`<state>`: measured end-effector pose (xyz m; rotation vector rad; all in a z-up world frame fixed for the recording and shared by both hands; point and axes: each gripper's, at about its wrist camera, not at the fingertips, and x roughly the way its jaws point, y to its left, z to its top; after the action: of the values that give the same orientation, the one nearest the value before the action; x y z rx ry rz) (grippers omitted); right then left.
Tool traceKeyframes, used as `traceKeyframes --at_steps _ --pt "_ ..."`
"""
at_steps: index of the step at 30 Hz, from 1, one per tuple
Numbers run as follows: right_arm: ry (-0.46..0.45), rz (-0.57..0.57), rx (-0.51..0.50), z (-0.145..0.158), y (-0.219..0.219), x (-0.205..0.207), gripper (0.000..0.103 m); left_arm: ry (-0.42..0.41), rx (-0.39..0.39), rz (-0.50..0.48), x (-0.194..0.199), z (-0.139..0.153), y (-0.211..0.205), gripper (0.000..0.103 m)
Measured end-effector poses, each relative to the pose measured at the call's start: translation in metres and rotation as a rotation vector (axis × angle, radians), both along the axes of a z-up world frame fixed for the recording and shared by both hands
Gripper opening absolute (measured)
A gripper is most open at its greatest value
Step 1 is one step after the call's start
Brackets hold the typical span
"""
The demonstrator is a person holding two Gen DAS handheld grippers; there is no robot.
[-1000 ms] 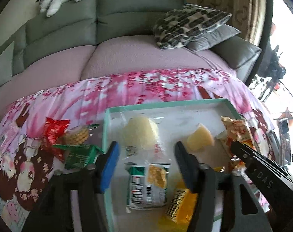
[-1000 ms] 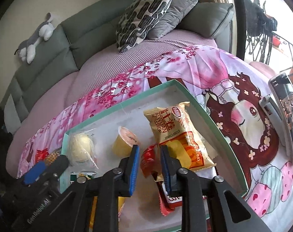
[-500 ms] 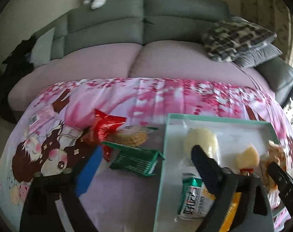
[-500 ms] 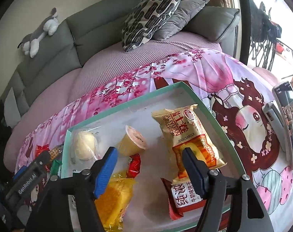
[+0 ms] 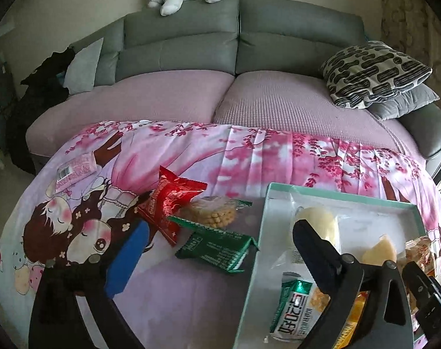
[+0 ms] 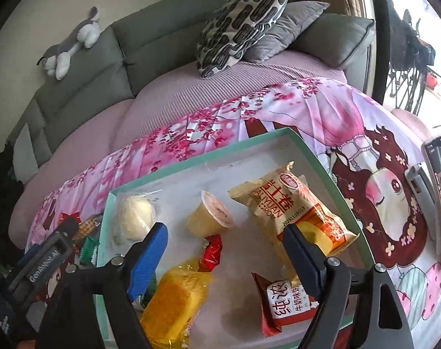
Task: Organize snacks
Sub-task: 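Hold both open tools above the tray, then move both tools back from the tray toward the snacks on the bedspread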
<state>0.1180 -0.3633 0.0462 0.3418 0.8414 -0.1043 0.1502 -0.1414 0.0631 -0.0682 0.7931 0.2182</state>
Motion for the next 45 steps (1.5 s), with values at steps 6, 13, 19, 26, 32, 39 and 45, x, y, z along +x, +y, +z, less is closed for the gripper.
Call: traceKeyframes --at_steps 6,13,19,26,32,39,45 --pt "-0.022 0.025 0.000 0.004 0.003 0.001 0.089 0.031 0.010 -0.031 0.003 -0.007 -0.011 0.100" --pt "0.015 0.040 -0.095 -0.003 0.005 0.003 0.091 0.050 -0.008 -0.028 0.004 -0.011 -0.010 0.100" --pt "-0.024 0.082 -0.124 0.001 0.012 0.002 0.103 0.046 -0.018 -0.022 0.004 -0.010 -0.009 0.100" --pt "-0.032 0.088 -0.147 0.005 0.021 0.004 0.103 0.046 -0.043 -0.006 0.004 -0.009 0.000 0.100" --pt "-0.051 0.099 -0.154 0.009 0.032 0.004 0.103 0.045 -0.067 0.024 0.005 -0.009 0.017 0.101" --pt "-0.065 0.068 -0.146 0.011 0.036 0.004 0.103 0.036 -0.081 0.055 0.004 -0.004 0.039 0.101" --pt "-0.076 -0.017 -0.132 0.009 0.030 0.003 0.103 0.006 -0.050 0.100 0.000 0.003 0.066 0.101"
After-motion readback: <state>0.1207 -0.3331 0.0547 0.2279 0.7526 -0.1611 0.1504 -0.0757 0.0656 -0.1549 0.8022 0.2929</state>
